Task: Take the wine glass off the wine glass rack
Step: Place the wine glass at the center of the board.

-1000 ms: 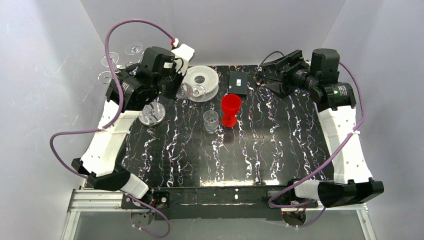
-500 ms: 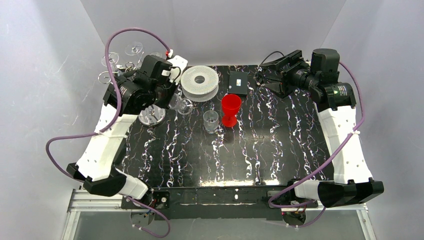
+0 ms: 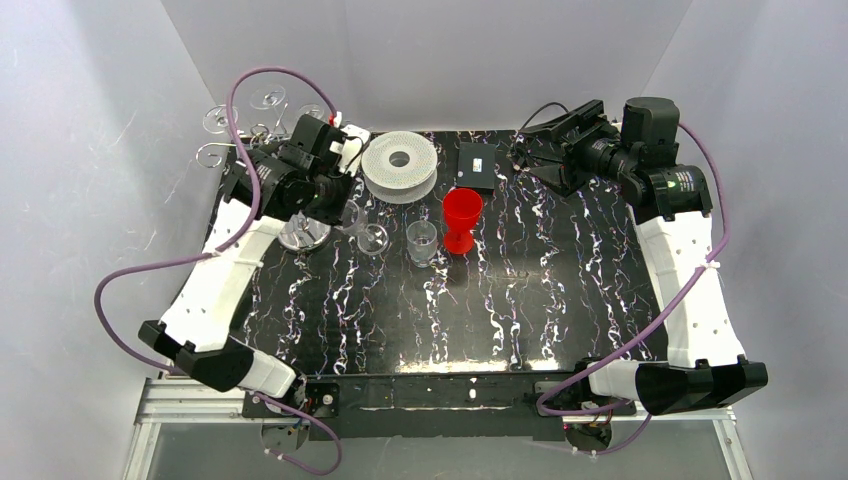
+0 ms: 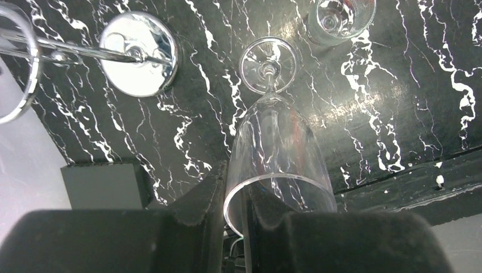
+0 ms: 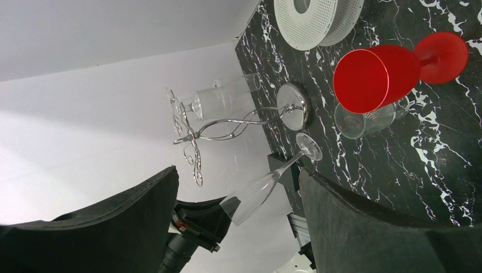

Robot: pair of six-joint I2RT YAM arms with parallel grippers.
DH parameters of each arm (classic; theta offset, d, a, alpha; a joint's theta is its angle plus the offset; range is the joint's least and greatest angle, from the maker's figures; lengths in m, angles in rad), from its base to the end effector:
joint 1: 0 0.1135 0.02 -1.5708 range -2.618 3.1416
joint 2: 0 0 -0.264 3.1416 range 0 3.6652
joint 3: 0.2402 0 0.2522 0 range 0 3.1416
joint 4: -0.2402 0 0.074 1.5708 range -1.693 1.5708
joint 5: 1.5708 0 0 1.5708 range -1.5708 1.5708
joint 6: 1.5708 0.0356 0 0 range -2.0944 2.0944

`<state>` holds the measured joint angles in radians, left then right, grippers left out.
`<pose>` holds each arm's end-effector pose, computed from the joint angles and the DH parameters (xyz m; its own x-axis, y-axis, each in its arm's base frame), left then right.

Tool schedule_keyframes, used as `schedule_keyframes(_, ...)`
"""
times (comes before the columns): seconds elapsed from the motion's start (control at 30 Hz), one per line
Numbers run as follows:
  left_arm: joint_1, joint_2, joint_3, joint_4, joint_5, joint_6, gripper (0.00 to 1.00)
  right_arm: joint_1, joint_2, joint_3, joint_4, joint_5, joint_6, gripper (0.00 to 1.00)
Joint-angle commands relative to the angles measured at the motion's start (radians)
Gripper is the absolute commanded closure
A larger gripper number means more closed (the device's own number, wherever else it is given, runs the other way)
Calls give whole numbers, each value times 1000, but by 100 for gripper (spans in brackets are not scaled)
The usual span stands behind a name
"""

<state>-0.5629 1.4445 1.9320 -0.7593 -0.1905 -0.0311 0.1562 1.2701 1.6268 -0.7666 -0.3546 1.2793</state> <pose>0.2404 -0.1437 0.5139 -0.2384 0.1144 -0.9644 0.3625 0.9317 0.0209 0.2439 0.0509 0.4646 -0.5542 0.8220 -0.1310 0.2447 0.3114 0.9182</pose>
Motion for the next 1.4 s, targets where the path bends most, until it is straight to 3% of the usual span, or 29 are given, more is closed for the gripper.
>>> schedule_keyframes(0.0, 14, -4, -44, -20, 37, -32, 100, -7, -13, 13, 38, -10, -17, 16)
schedule_keyframes(0.63, 14, 66, -177, 86, 118, -51, 100, -10, -3, 21, 41, -6, -35, 16)
schedule_keyframes(1.37, 14, 187, -181, 102, 115, -35, 100, -17, 14, 22, 41, -19, -37, 16)
